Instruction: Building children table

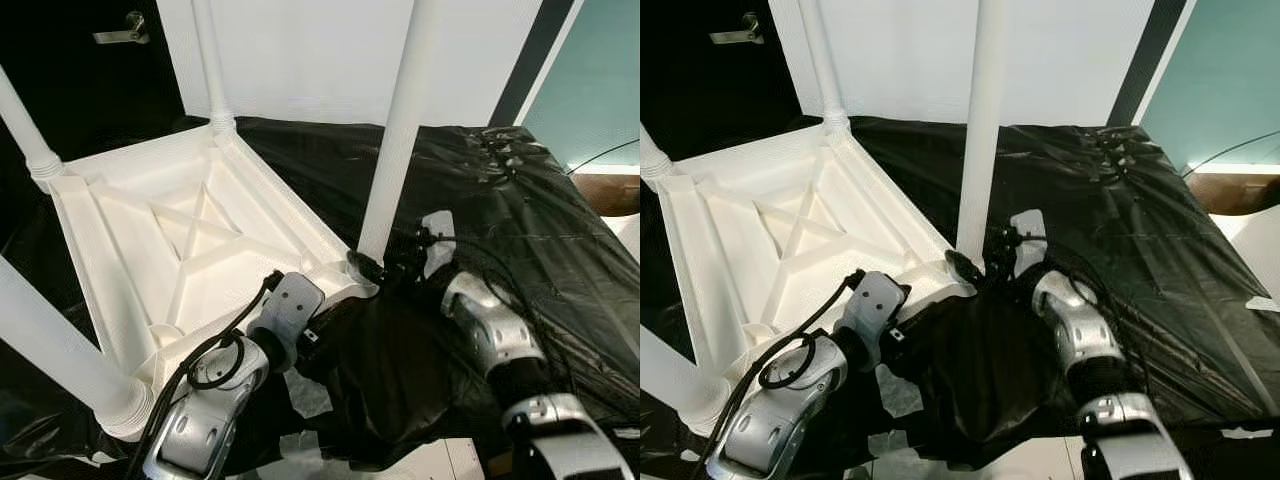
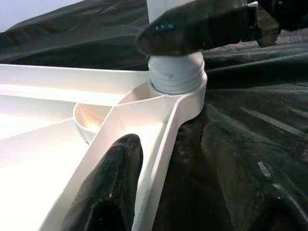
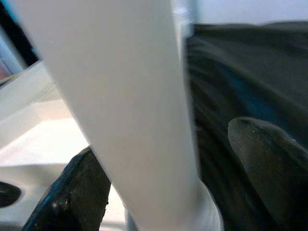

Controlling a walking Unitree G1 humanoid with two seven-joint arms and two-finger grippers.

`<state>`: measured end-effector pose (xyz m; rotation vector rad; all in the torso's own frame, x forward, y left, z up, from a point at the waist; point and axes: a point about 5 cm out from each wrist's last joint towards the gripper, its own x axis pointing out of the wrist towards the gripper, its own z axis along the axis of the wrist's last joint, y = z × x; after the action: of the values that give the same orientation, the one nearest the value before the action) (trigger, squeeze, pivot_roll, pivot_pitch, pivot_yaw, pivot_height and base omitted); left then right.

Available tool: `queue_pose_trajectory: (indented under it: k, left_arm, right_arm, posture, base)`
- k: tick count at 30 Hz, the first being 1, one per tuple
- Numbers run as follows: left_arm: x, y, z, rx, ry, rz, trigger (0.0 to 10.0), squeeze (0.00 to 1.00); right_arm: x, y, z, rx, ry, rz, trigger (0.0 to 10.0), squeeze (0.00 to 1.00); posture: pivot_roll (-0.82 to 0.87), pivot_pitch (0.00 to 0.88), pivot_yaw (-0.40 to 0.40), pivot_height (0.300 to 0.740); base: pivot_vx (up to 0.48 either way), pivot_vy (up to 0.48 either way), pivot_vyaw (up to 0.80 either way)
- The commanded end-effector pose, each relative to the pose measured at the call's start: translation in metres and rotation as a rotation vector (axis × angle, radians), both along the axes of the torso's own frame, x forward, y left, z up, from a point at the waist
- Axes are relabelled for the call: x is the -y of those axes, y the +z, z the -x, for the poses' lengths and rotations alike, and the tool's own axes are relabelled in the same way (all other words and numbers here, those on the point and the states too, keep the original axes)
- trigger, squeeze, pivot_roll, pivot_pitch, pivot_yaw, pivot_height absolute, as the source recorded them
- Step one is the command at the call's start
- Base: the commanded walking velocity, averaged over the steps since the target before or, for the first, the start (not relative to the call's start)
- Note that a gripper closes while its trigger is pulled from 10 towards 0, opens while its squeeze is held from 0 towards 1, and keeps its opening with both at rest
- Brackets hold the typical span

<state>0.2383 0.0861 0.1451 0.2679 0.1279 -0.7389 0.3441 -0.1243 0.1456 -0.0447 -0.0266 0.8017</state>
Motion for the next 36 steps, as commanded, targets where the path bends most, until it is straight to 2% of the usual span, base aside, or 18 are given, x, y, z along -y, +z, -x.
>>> queue_pose_trajectory:
  k: [1,3,5,9,11,12,13,14,19,25,28,34,36]
  left_arm:
    - [-0.001,0.002,0.001,0.010,0.029,0.003,10.0,0.00]
    - [-0.001,0.002,0.001,0.010,0.029,0.003,10.0,0.00]
    - [-0.002,0.002,0.001,0.010,0.032,0.002,10.0,0.00]
    - [-0.002,0.003,0.000,0.014,0.034,0.000,10.0,0.00]
    - [-0.002,0.003,0.000,0.014,0.034,0.000,10.0,0.00]
    - [-0.002,0.004,0.000,0.017,0.035,0.000,10.0,0.00]
    - [-0.002,0.004,0.000,0.017,0.035,0.000,10.0,0.00]
    - [-0.002,0.004,-0.001,0.020,0.038,0.000,10.0,0.00]
    - [-0.003,0.004,-0.001,0.021,0.040,0.000,10.0,0.00]
    - [-0.001,0.004,-0.002,0.018,0.033,0.001,10.0,0.00]
    - [-0.001,0.004,-0.001,0.016,0.027,0.000,10.0,0.00]
    - [-0.001,0.003,0.002,0.009,0.023,-0.002,10.0,0.00]
    - [-0.001,0.003,0.002,0.009,0.023,-0.002,10.0,0.00]
  right_arm:
    - [0.000,-0.003,-0.003,-0.016,0.073,0.048,10.0,0.00]
    - [0.000,-0.003,-0.003,-0.016,0.073,0.048,10.0,0.00]
    - [-0.006,0.000,-0.009,-0.017,0.173,0.138,10.0,0.00]
    - [-0.011,0.002,-0.013,-0.010,0.228,0.206,10.0,0.00]
    - [-0.011,0.002,-0.013,-0.010,0.228,0.206,10.0,0.00]
    - [-0.011,0.003,-0.014,-0.008,0.244,0.219,6.4,0.00]
    - [-0.011,0.003,-0.014,-0.008,0.244,0.219,6.4,0.00]
    - [-0.010,0.004,-0.015,-0.011,0.250,0.224,0.0,0.00]
    - [-0.004,0.001,-0.014,-0.019,0.253,0.230,0.0,0.00]
    - [0.001,-0.006,-0.011,-0.042,0.217,0.190,0.0,0.00]
    - [0.000,-0.012,-0.012,-0.047,0.129,0.209,0.0,0.00]
    - [-0.009,-0.021,-0.008,-0.063,0.031,0.201,0.0,0.00]
    - [-0.009,-0.021,-0.008,-0.063,0.031,0.201,0.0,0.00]
  posture:
    - [0.15,0.023,-0.084,0.740]
    - [0.15,0.023,-0.084,0.740]
    - [0.15,0.021,-0.078,0.740]
    - [0.15,0.017,-0.077,0.740]
    - [0.15,0.017,-0.077,0.740]
    - [0.16,0.012,-0.077,0.740]
    - [0.16,0.012,-0.077,0.740]
    - [0.16,0.012,-0.077,0.740]
    - [0.15,0.009,-0.079,0.740]
    - [0.14,0.017,-0.073,0.740]
    - [0.14,0.023,-0.071,0.740]
    - [0.14,0.034,-0.071,0.740]
    - [0.14,0.034,-0.071,0.740]
  base:
    - [0.000,0.000,0.00]
    - [0.000,0.000,0.00]
    - [0.000,0.000,0.00]
    - [0.000,0.000,0.00]
    - [0.000,0.000,0.00]
    - [0.000,0.000,0.00]
    - [0.000,0.000,0.00]
    - [0.000,0.000,0.00]
    - [0.000,0.000,0.00]
    - [0.000,0.000,0.00]
    - [0.000,0.000,0.00]
    - [0.000,0.000,0.00]
    - [0.000,0.000,0.00]
